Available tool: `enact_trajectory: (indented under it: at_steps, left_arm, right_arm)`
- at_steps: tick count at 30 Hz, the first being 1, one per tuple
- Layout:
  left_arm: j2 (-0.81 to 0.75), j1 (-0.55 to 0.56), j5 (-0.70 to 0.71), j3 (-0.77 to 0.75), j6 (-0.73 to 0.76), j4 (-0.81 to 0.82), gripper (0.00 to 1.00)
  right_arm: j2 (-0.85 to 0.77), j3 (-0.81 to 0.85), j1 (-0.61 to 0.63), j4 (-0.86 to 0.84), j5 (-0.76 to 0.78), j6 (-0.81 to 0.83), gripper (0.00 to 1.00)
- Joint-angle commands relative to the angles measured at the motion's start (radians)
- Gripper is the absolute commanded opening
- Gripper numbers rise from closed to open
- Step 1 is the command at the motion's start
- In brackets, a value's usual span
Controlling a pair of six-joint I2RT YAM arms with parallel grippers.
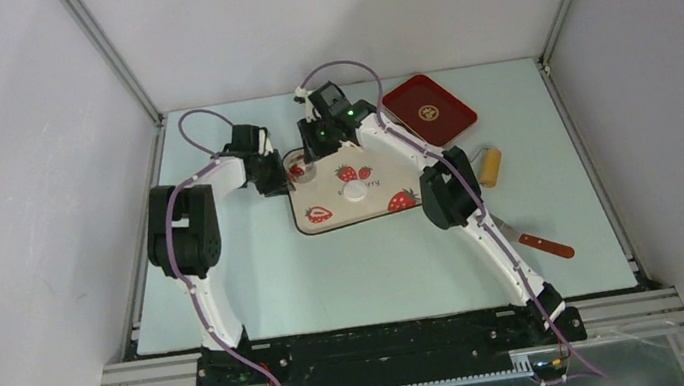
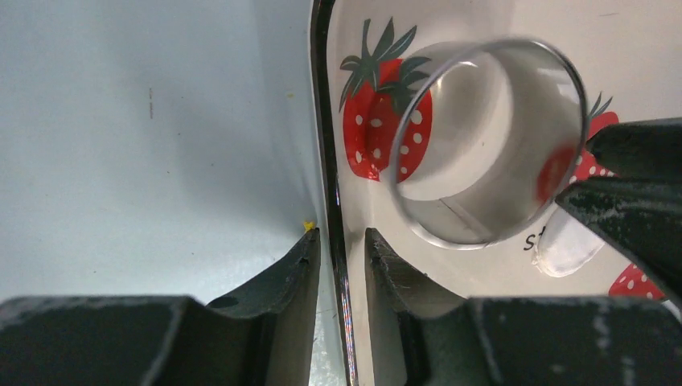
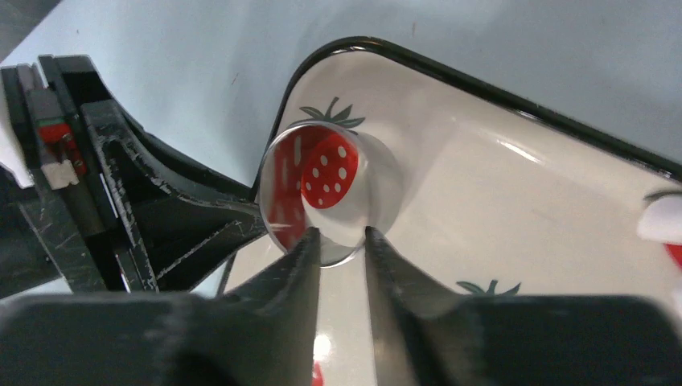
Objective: Roll out the dumpling wrappers from the dough
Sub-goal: Place the dumpling mold on the work surface.
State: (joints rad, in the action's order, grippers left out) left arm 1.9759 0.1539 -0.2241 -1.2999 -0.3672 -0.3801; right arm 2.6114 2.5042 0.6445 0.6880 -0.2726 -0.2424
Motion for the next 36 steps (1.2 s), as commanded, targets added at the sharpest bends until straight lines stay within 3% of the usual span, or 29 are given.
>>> enact_trajectory:
  at_steps: [1, 4, 7, 11, 18, 23, 25, 32, 36]
  left_arm:
    - [0.023, -0.011, 0.021, 0.001, -0.003, -0.039, 0.33]
    - [0.024, -0.011, 0.021, 0.0, -0.004, -0.04, 0.33]
    - [0.024, -0.011, 0.019, -0.001, -0.003, -0.04, 0.34]
    - [0.024, -0.011, 0.019, -0.001, -0.004, -0.04, 0.34]
    - [0.024, -0.012, 0.017, 0.0, -0.003, -0.039, 0.34]
    - [0.023, -0.013, 0.017, 0.0, -0.001, -0.04, 0.34]
    - [0.023, -0.013, 0.017, 0.002, -0.003, -0.039, 0.34]
    - [0.02, -0.01, 0.025, 0.003, -0.002, -0.039, 0.34]
    - [0.019, -0.009, 0.026, 0.003, 0.0, -0.039, 0.34]
  right_arm:
    - [-0.013, 0.067, -0.016, -0.018, -0.027, 0.017, 0.4]
    - [-0.064, 0.057, -0.045, 0.006, -0.062, 0.079, 0.64]
    - [-0.178, 0.007, -0.082, 0.07, -0.102, 0.163, 0.72]
    - [-0.413, -0.187, -0.125, 0.145, -0.101, 0.378, 0.8]
    - [-0.79, -0.534, -0.285, 0.502, -0.086, 0.709, 0.76]
    - [-1.149, -1.009, -0.456, 0.524, -0.003, 0.898, 0.75]
    - [-1.265, -1.155, -0.496, 0.536, 0.109, 0.968, 0.77]
    - [-1.498, -1.376, -0.628, 0.717, 0.172, 1.127, 0.82]
    - [-1.604, -1.52, -0.677, 0.689, 0.298, 1.17, 0.85]
